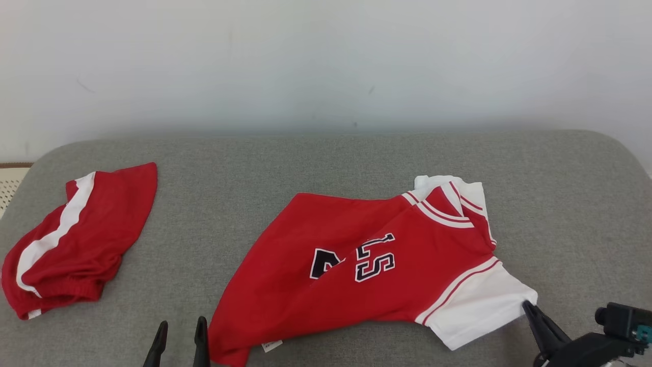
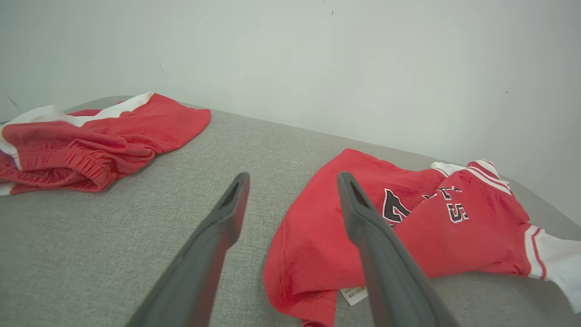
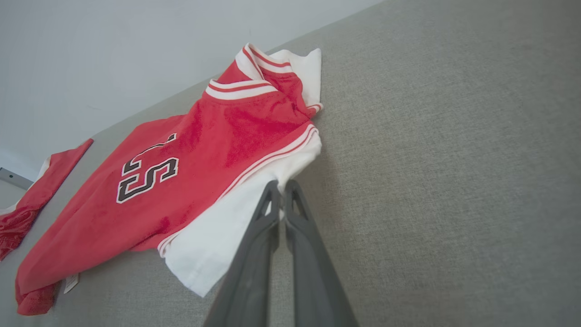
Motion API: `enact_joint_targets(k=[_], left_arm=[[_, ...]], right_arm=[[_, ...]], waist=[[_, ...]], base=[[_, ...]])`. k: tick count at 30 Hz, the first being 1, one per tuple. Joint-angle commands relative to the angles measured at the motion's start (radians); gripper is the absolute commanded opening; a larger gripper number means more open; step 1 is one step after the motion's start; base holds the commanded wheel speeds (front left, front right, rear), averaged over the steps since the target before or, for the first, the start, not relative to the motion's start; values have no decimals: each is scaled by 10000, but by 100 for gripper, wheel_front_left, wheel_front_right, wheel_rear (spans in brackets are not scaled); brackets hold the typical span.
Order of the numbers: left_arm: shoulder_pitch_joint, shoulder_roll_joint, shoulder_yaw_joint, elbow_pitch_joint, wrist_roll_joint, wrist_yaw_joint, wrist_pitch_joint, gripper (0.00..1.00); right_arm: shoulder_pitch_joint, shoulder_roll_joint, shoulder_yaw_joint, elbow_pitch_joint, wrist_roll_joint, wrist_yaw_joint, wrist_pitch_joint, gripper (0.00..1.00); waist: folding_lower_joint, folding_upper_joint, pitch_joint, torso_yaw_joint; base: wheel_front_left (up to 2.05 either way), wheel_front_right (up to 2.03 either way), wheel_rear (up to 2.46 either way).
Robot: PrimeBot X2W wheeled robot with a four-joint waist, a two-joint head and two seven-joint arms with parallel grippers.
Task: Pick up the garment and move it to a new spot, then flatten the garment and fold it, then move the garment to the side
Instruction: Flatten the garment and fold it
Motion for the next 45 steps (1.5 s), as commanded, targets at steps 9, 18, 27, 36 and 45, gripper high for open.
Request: enact_joint_targets(k=[9,18,27,36,45], left_arm=[[110,7,-24,-85,-88,51,-45,100],[-2,5,20,4,-95,11,-45,100],[-4,6,112,7,1,-19,-45,100],[108,6,165,118,24,-78,-45,100],[85,3,55,769,-4,-237,-45,100]], right_arm=[[1661,263,-1259,-1509,-278,-7,1759,0],[1826,800,-2049,-1324,-1777,-7,1773,100],[1312,1304,-2282,-1763,-3060,-7,400,100],[936,1439,-1428,-1793,-3224,-7,-898,100],[770,1468,-1062,-1613,-3297,-7,-1293,100]], waist=[[0,0,30,-112],[0,0,95,13],[0,0,42,96],[0,0,0,159],[0,0,45,85]], base=[[0,0,0],[0,0,0],[0,0,0],[0,0,0],[0,0,0]])
